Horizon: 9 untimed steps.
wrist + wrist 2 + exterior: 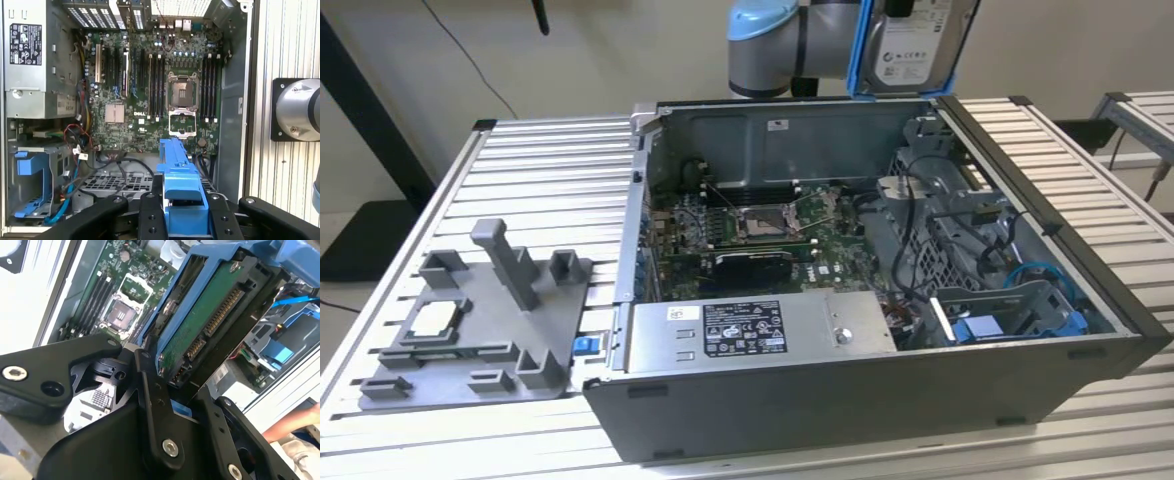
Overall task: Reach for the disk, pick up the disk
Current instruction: 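Pick up the disk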
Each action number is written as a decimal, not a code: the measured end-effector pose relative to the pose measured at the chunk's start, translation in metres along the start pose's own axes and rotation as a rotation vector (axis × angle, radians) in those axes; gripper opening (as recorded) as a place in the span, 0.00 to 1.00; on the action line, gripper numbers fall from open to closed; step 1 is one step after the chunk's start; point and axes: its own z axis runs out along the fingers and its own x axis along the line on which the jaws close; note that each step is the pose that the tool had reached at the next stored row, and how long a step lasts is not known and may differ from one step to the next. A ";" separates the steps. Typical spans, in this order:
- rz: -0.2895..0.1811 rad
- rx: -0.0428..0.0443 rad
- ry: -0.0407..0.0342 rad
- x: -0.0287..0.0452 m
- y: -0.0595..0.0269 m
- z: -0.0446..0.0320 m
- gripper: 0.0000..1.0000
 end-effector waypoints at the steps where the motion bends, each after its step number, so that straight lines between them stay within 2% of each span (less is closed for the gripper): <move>1: 0.000 -0.0002 0.0000 0.0000 -0.0021 0.0000 0.00; 9: 0.000 -0.0010 0.0000 0.0000 -0.0158 -0.0003 0.00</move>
